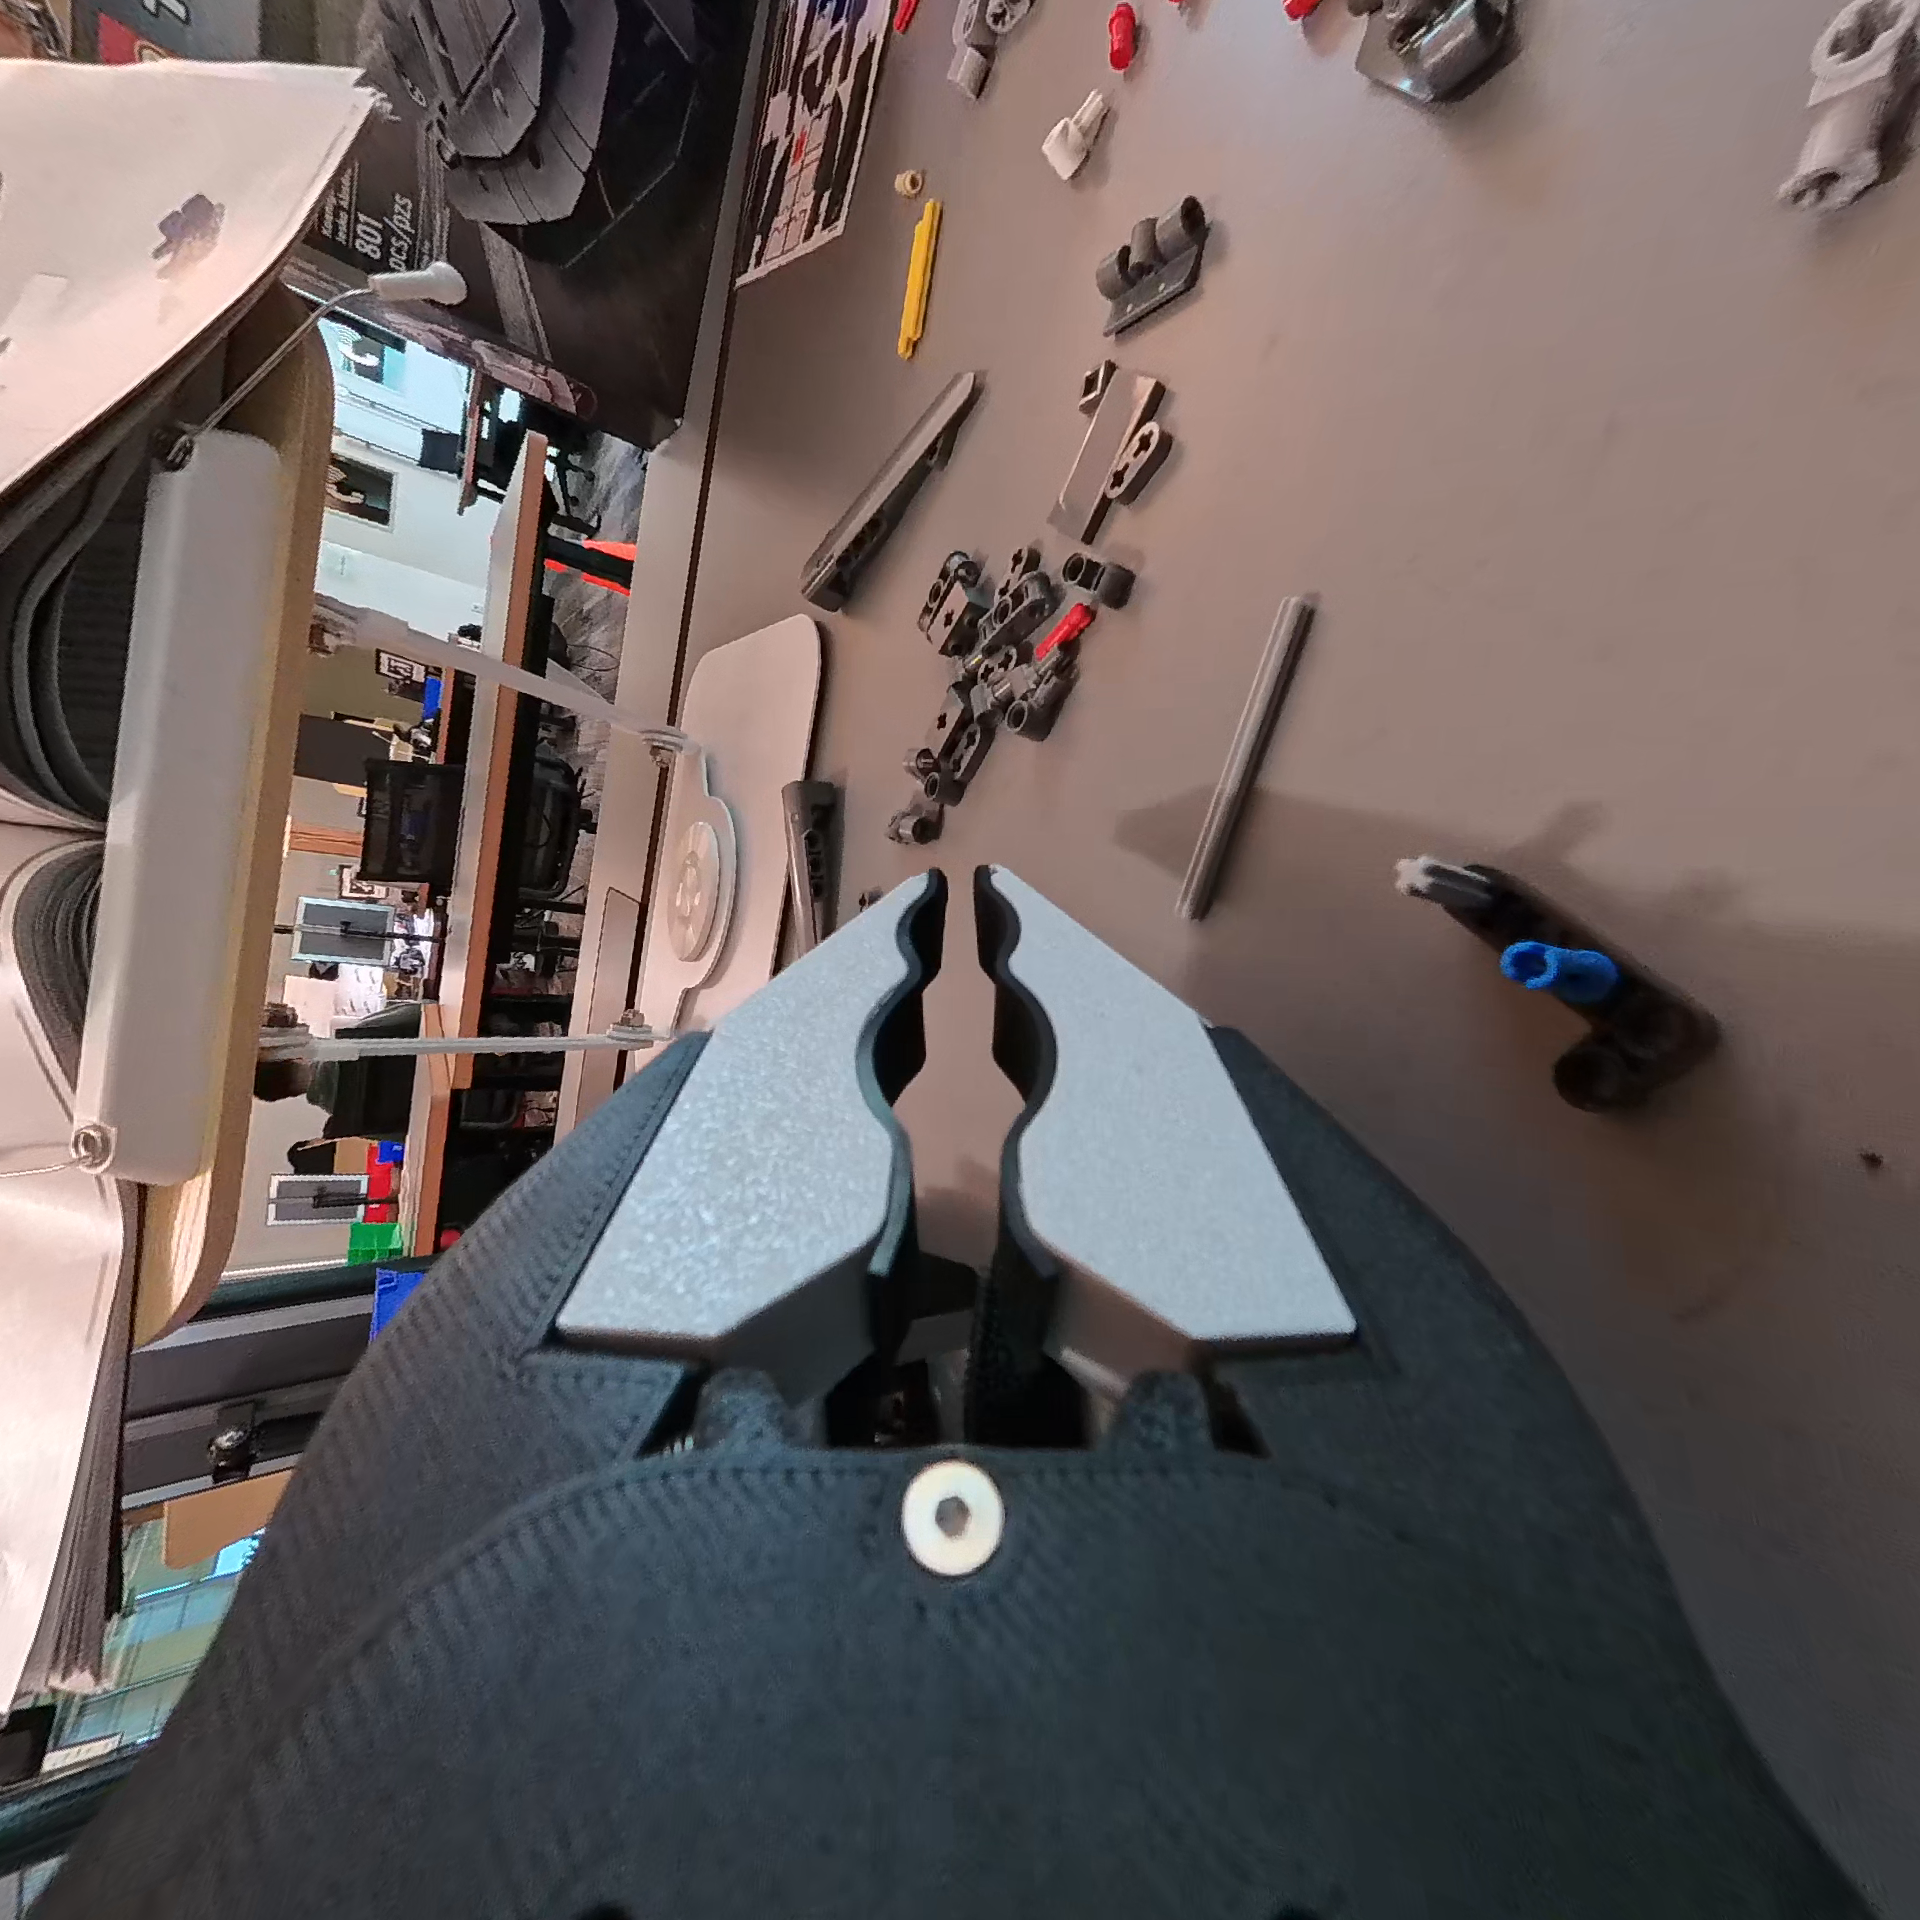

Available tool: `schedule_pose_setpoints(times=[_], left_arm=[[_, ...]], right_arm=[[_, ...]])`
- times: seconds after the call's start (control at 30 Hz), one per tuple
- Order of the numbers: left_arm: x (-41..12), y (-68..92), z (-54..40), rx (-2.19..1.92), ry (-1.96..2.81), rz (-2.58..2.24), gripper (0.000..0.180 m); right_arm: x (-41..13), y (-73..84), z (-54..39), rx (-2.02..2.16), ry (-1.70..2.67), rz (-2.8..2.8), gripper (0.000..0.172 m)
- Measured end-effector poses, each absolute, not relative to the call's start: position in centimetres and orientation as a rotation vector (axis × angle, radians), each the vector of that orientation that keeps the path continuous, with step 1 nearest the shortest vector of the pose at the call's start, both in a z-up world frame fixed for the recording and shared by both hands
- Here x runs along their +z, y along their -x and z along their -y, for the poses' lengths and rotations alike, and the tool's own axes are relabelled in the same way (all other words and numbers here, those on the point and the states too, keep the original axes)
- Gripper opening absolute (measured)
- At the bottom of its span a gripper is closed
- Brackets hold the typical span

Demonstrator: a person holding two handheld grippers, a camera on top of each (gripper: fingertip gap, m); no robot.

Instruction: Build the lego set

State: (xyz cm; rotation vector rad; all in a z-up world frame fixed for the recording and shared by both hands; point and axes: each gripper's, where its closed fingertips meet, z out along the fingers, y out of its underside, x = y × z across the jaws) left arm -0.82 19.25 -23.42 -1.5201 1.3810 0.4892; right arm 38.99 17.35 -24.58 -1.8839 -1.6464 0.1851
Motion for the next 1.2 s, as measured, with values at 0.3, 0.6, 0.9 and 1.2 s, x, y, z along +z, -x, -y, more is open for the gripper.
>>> schedule_pose_setpoints(times=[0.3,0.6,0.9,1.2], left_arm=[[-23.7,0.8,-19.4,0.488,1.528,-1.387,0.004],[-24.0,0.8,-19.4,0.49,1.534,-1.399,0.004],[-24.3,0.8,-19.6,0.49,1.539,-1.405,0.004],[-24.4,0.9,-19.7,0.501,1.545,-1.404,0.004]], right_arm=[[-25.4,-38.7,-16.9,0.215,1.898,1.671,0.018],[-26.3,-38.4,-16.8,0.228,1.91,1.691,0.014],[-23.8,-38.3,-18.5,0.202,1.811,1.65,0.014],[-24.7,-37.7,-23.7,0.099,1.816,1.747,0.013]])
